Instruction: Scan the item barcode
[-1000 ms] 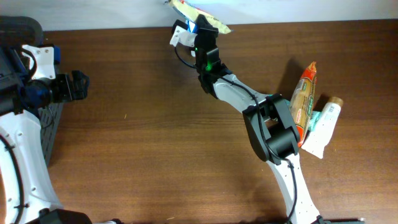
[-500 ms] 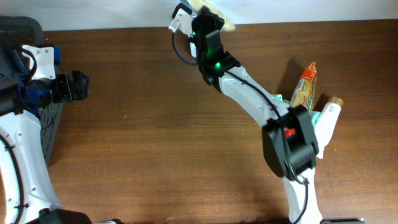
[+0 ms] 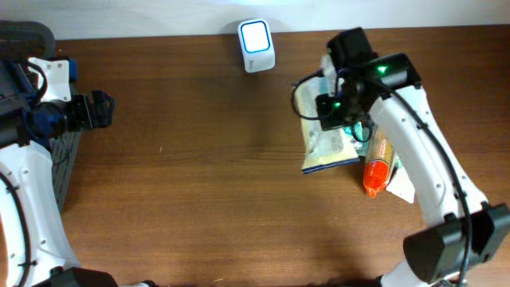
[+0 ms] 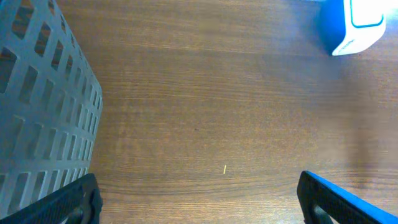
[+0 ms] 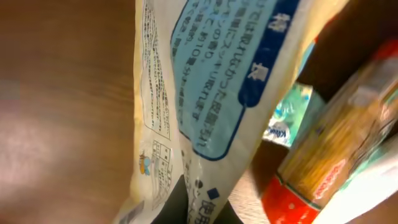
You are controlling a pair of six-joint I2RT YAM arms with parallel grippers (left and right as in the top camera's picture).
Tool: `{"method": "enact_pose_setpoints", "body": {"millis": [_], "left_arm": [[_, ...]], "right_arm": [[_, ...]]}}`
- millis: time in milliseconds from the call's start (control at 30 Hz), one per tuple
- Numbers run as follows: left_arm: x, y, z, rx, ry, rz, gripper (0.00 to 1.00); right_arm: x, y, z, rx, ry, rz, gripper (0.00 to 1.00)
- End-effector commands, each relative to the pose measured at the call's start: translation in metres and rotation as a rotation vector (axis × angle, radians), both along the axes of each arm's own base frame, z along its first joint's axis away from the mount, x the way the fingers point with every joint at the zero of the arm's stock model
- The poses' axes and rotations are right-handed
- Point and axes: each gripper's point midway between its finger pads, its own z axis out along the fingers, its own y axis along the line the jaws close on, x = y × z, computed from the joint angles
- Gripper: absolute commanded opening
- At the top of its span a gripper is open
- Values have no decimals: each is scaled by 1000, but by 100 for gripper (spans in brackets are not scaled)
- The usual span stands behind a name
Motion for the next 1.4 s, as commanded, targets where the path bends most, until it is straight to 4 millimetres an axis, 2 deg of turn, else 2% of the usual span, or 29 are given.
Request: {"method": "enact_pose_setpoints", "body": {"millis": [0,100,167,200,233,267,333,367,400,433,500,567,667,733,800,867,900,967,1067,1167,1367], "left_arm": [[0,-1,4,3,-14,-11,99],[0,-1,4,3,-15,-11,99],[0,-1,4,3,-14,-11,99],[0,-1,4,3,-15,-11,99],[0,-1,4,3,-14,-11,99],[0,-1,4,3,-14,-11,99],[0,-1,4,3,-15,-11,99],[0,-1,4,3,-15,-11,99],[0,-1,4,3,-15,-11,99],[0,-1,4,3,-15,-11,99],[0,-1,4,3,-15,-11,99],[0,-1,4,3,-15,-11,99],[0,-1,4,3,-15,-11,99],[0,-1,4,3,-14,-11,99],[0,-1,4,3,-15,-11,99],[0,-1,4,3,-15,-11,99],[0,-1,4,3,-15,-11,99],[0,-1,4,3,-15,-11,99],[0,-1,4,3,-14,-11,99],[0,-1,4,3,-15,-11,99],[0,-1,4,3,-14,-11,99]], "right_arm": [[-6,-31,-26,34,92,-202,4],[-2,-107,-47,14,108,-416,4],[0,-140,-55,21,94,-505,4],[-3,-168,-65,32,90,-579,4],[-7,-182,-73,47,95,-615,6],[-10,-190,-83,90,97,-591,11],[-15,-194,-98,157,102,-571,67],[-17,-194,-100,162,107,-571,81],[-15,-189,-99,183,101,-544,88],[-11,-182,-96,219,89,-498,100],[-3,-169,-80,301,63,-449,99],[4,-162,-44,331,17,-376,99],[4,-149,38,235,-82,-271,99],[-1,-125,86,191,-154,-195,99],[-9,-79,133,189,-258,-59,99],[-21,-46,159,207,-328,32,99],[-34,-24,172,228,-356,83,99],[-63,4,189,258,-386,167,99],[-90,18,209,333,-418,130,99],[-106,8,210,311,-410,104,99],[-102,-3,207,247,-419,70,99]]}}
